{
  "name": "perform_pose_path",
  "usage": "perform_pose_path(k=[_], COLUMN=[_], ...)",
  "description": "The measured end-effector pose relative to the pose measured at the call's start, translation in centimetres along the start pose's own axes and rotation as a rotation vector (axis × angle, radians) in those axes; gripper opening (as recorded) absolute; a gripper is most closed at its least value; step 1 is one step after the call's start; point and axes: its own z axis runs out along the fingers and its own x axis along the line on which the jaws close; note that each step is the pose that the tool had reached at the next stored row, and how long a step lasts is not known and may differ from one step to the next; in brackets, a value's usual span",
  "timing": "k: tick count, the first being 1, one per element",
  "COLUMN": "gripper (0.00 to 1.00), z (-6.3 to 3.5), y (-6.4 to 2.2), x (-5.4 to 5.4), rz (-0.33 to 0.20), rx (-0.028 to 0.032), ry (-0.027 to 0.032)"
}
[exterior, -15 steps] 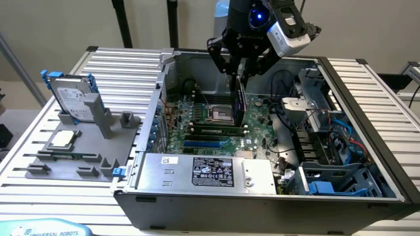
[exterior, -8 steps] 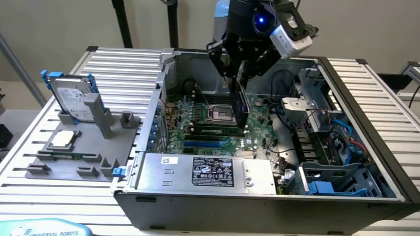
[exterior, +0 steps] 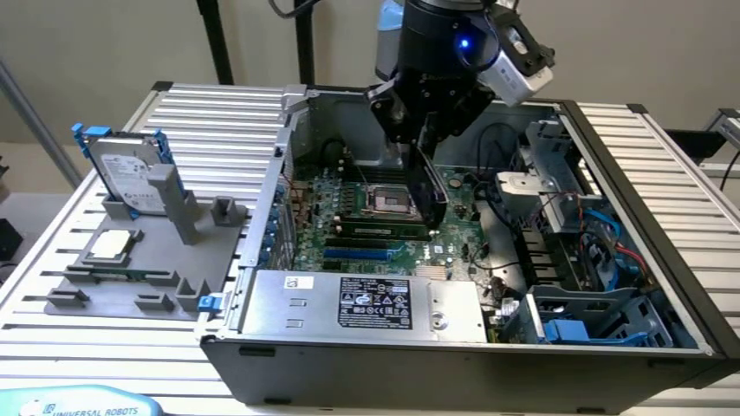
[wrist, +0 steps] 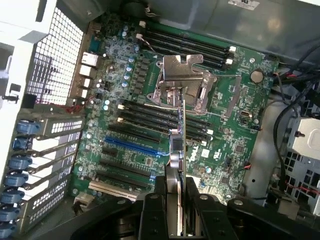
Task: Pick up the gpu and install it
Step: 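Insert the gpu into the slot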
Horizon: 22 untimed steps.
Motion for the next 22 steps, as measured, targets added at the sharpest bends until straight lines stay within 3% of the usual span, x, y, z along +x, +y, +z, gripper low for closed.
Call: perform_pose_path(k=[22], gripper=[0.27], z=[1.54], y=[-0.02], x=[0.0], rz=[-0.400], rx=[0.0054], ry=[0.0052])
